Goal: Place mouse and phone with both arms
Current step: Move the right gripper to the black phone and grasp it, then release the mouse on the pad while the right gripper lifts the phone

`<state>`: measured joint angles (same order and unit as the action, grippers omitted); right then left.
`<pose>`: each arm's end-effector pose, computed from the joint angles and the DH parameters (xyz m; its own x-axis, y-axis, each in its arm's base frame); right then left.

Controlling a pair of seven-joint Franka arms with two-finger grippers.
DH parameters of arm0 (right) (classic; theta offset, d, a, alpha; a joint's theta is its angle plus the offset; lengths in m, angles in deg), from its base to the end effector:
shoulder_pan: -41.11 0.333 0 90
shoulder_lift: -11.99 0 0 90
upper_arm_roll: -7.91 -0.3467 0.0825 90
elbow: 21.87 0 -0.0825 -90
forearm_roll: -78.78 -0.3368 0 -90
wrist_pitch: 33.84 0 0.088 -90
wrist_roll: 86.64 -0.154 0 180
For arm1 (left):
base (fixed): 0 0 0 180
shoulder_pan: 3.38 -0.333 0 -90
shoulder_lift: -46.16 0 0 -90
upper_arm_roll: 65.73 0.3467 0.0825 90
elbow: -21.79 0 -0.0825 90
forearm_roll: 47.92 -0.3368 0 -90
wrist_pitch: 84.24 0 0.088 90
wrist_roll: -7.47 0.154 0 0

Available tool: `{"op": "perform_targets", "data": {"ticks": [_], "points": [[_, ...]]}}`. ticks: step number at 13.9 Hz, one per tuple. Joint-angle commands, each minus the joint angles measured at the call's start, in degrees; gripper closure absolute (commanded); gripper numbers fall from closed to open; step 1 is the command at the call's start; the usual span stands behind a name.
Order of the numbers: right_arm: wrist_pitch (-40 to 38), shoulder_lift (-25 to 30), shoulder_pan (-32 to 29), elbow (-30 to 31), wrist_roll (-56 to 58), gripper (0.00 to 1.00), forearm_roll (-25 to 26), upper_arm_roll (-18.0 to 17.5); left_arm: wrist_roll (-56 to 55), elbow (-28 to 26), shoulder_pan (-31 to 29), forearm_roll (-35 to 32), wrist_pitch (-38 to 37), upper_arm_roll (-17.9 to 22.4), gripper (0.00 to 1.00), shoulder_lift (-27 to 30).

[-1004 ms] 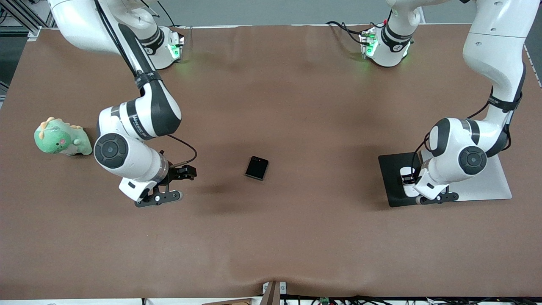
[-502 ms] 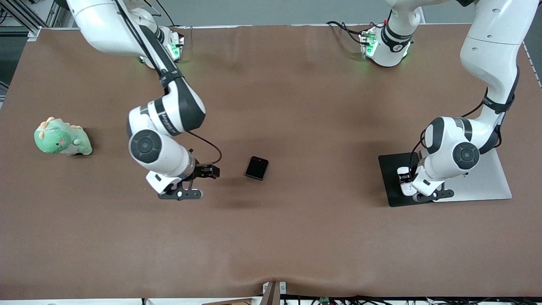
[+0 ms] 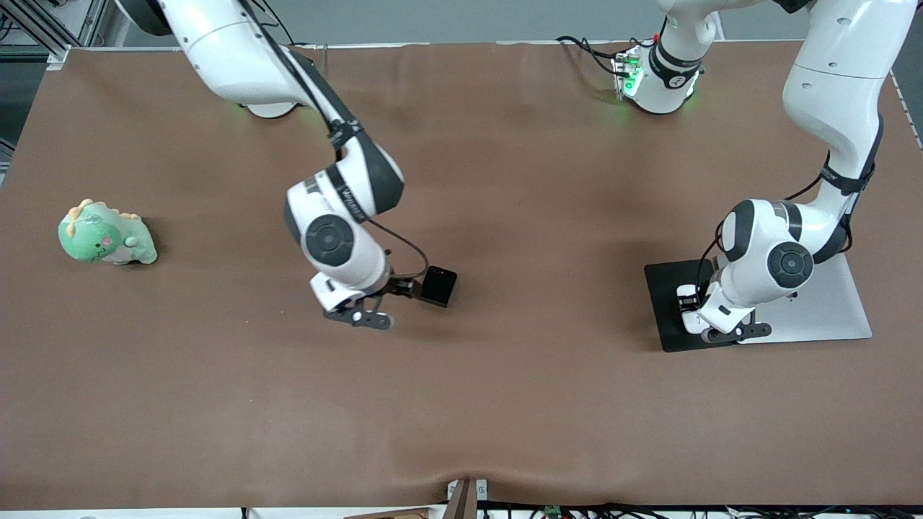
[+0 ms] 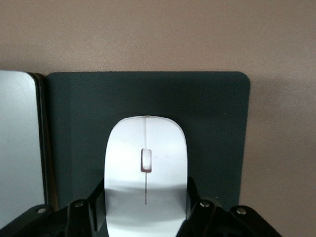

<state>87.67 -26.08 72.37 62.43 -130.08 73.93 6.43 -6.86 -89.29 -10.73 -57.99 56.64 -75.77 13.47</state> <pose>0.5809 0.3784 0.2896 0.9699 -0.2323 -0.0724 -0.2362 -0.9703 -0.0516 0.6034 -0.0190 0.2036 0.9954 0.0901 -0.0336 0.0894 -0.9958 -0.0201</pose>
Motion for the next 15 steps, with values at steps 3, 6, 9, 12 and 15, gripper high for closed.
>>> {"op": "perform_targets", "data": {"ticks": [3, 6, 9, 12, 15], "points": [[3.03, -4.64, 3.46, -2.56, -7.1, 0.0, 0.53, 0.77, 0.88, -0.19, -0.56, -1.53, 1.33, -0.15, 0.43, -0.1], [3.74, -7.89, 4.69, -4.57, -7.36, 0.0, 4.65, 0.68, 0.97, -0.11, -0.56, -1.53, 1.33, -0.24, 0.42, -0.45], [5.84, -10.35, 5.31, -6.25, -9.55, 0.0, 4.66, 0.68, 0.88, -0.11, -0.47, -1.53, 1.6, -0.24, 0.42, -0.54], [6.55, -11.06, 5.92, -6.25, -9.73, 0.0, 4.84, 0.77, 0.97, -0.11, -0.47, -1.53, 1.68, -0.24, 0.41, -0.8], [7.42, -11.94, 6.1, -6.25, -9.91, 0.0, 4.93, 0.77, 0.97, -0.02, -0.47, -1.53, 1.69, -0.24, 0.18, -0.8]]}}
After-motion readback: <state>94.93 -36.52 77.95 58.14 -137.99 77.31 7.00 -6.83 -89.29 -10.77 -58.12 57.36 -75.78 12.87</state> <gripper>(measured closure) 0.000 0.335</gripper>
